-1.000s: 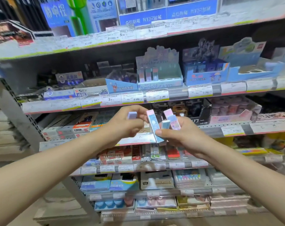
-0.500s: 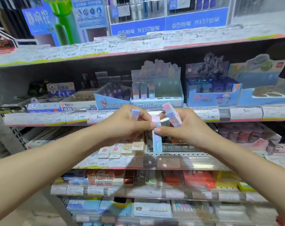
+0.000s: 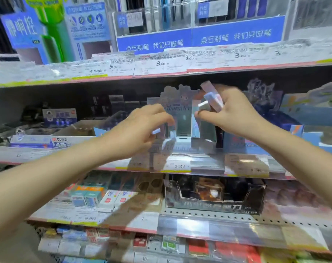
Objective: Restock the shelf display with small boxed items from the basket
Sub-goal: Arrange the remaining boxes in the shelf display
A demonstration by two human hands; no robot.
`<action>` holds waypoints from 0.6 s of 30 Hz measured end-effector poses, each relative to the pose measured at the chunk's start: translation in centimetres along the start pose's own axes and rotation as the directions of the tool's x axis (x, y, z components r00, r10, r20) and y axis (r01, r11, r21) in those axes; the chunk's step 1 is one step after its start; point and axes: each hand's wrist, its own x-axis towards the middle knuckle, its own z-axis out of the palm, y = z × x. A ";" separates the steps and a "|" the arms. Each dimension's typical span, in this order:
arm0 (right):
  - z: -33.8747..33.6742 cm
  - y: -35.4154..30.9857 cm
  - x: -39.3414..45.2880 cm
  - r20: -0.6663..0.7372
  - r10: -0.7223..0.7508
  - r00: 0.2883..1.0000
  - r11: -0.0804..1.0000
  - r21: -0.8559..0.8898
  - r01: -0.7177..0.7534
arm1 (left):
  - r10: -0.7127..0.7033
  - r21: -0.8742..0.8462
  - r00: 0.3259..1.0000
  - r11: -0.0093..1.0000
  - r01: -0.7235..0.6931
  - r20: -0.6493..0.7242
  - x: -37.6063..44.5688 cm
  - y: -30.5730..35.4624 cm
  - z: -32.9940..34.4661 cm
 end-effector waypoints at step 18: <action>3.5 0.9 5.2 0.121 0.033 0.992 0.905 -0.425 0.022 | 0.101 -0.045 0.929 0.995 -0.091 0.357 3.3 -4.9 -0.7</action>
